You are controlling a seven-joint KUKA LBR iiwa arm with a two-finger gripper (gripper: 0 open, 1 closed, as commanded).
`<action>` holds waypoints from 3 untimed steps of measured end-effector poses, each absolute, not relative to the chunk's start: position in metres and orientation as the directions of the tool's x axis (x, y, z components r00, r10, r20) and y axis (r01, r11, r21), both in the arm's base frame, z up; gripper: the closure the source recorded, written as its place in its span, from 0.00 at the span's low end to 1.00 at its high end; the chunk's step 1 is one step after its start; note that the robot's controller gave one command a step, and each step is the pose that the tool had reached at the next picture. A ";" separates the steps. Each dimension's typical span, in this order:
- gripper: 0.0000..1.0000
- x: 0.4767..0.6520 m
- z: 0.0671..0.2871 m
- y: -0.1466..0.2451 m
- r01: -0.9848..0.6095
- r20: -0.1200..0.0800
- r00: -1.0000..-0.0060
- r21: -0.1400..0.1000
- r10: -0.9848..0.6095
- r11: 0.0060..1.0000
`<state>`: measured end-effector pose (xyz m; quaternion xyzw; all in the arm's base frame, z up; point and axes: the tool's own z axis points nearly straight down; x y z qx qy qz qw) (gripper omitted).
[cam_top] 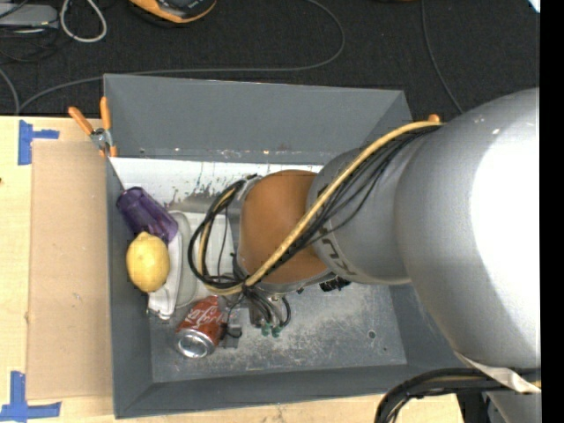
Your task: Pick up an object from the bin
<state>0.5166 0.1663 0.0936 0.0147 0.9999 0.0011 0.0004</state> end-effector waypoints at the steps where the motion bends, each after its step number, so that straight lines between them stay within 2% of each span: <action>1: 1.00 0.512 0.089 0.176 -0.083 -0.019 -0.996 0.001 -0.083 0.997; 2: 1.00 0.523 0.081 0.175 0.033 0.020 -0.999 0.001 0.033 0.999; 3: 1.00 0.526 0.081 0.189 -0.081 -0.015 -0.997 -0.002 -0.081 0.997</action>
Offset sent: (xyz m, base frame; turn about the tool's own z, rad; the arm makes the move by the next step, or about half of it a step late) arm 0.0071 0.0052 -0.0236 0.0121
